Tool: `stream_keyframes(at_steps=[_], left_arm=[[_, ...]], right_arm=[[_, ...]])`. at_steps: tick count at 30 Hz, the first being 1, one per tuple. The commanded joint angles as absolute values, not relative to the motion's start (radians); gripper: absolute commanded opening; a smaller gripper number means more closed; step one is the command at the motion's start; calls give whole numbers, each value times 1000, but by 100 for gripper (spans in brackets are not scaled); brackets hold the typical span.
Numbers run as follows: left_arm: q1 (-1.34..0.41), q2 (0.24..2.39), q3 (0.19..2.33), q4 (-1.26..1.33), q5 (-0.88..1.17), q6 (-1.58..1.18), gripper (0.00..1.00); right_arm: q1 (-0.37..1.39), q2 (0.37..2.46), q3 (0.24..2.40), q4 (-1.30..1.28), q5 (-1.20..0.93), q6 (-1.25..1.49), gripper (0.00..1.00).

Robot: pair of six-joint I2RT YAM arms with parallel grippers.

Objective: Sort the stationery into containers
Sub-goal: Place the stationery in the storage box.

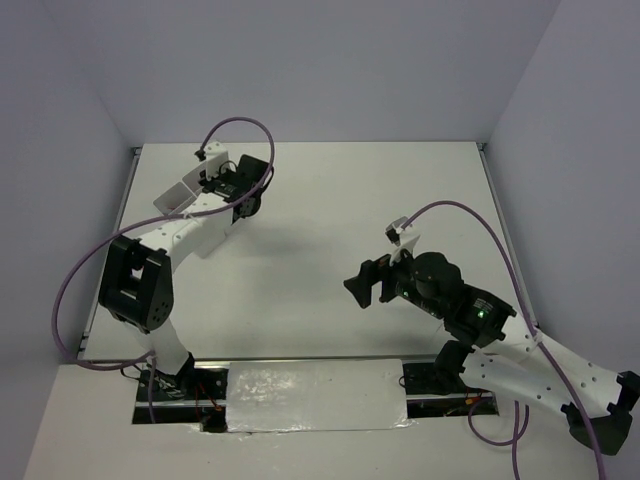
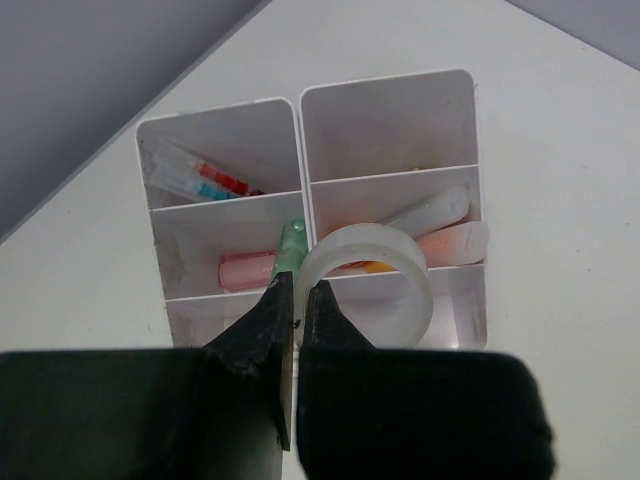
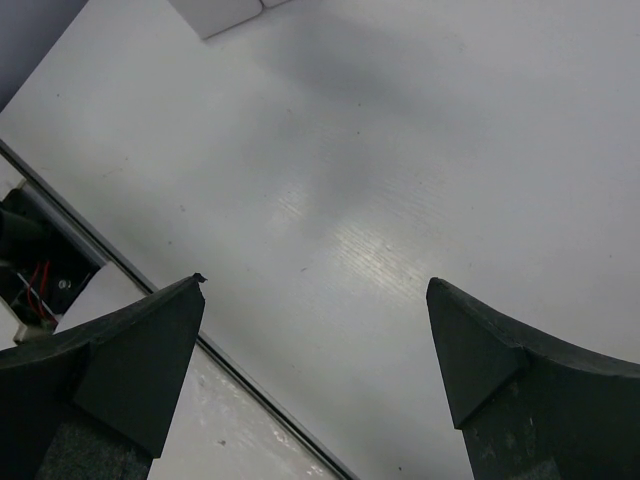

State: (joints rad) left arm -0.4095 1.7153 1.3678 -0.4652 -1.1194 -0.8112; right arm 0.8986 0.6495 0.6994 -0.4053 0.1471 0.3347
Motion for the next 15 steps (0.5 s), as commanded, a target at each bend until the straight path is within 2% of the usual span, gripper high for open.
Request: stream_keyframes(at_steps=[1, 8, 15], left_arm=[[-400, 1710, 1327, -368, -1195, -795, 5], [-393, 1674, 1197, -198, -1132, -768, 8], [-393, 1709, 1172, -127, -1180, -798, 9]], right_arm=[[893, 655, 699, -373, 160, 313, 100], [894, 675, 703, -362, 153, 307, 100], [893, 690, 706, -357, 146, 305, 100]])
